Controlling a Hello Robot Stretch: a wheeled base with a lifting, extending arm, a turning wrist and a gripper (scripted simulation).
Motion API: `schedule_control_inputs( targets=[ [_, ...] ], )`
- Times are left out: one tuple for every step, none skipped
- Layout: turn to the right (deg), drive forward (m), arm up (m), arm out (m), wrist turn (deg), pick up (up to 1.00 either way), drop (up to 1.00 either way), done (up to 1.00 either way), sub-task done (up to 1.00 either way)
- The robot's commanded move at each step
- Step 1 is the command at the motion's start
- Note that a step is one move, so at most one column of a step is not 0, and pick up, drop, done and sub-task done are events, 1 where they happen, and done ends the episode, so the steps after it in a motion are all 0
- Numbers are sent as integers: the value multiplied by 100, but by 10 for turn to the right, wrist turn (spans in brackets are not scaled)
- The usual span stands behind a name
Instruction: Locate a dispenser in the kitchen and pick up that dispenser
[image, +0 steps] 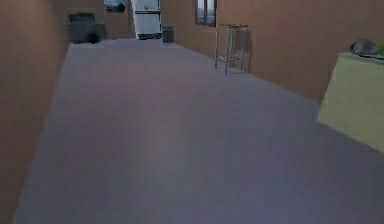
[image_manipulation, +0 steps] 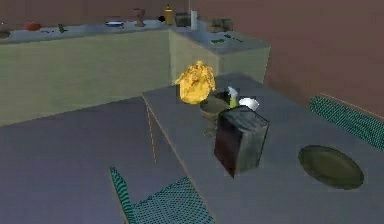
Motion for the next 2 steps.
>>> schedule_control_inputs(
  targets=[
    [-450,0,0,0,0,0,0,0,0],
    [-30,0,0,0,0,0,0,0,0]
  ],
)
